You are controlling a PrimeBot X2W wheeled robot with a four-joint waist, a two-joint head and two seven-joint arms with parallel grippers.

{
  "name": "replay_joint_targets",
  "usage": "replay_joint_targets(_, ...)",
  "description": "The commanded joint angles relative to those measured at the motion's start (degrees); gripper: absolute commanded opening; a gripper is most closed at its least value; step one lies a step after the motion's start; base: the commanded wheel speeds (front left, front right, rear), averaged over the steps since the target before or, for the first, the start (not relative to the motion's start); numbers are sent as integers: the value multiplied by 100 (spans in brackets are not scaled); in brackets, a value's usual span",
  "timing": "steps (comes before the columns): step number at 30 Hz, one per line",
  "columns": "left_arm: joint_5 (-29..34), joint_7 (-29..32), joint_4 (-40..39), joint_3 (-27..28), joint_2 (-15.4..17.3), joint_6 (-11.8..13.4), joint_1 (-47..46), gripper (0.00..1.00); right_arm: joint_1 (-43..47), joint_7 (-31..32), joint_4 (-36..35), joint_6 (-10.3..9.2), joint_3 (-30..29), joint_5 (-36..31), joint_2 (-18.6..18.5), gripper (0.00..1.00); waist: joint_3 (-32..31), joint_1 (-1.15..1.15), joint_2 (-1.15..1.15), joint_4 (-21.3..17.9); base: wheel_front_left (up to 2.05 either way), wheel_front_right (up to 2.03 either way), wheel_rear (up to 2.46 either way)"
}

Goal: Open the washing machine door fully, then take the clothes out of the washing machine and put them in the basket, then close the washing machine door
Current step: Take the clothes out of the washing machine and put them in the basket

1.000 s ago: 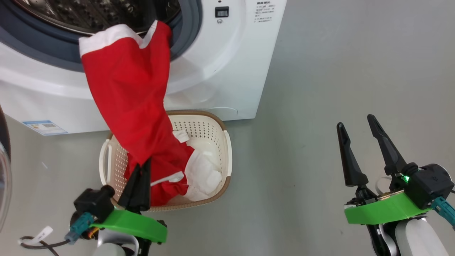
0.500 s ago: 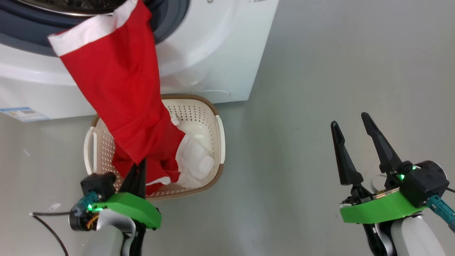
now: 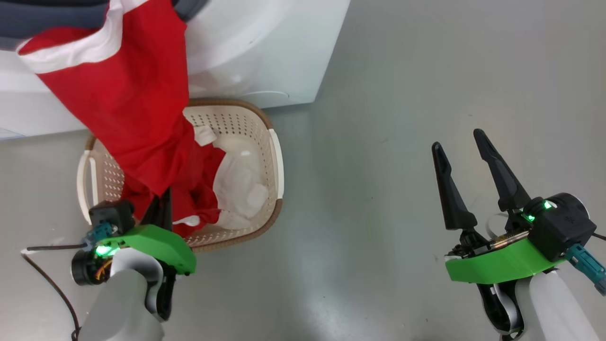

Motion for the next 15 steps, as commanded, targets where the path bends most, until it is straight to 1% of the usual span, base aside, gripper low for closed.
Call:
replay_joint_targets(1, 74, -69, -27, 168, 140, -39, -24, 0, -44, -35, -132, 35, 114, 54, -32, 100, 133, 0, 0, -93, 0, 0, 0)
replay_joint_targets(6, 151, -69, 372, 279, 174, -21, -221, 0, -110, -35, -137, 35, 145, 86, -32, 100, 329, 0, 0, -162, 0, 0, 0)
replay_joint_targets(15, 268, -70, 783, 438, 234, 6, -504, 0, -268, -35, -130, 35, 220, 122, -32, 100, 609, 0, 0, -253, 0, 0, 0)
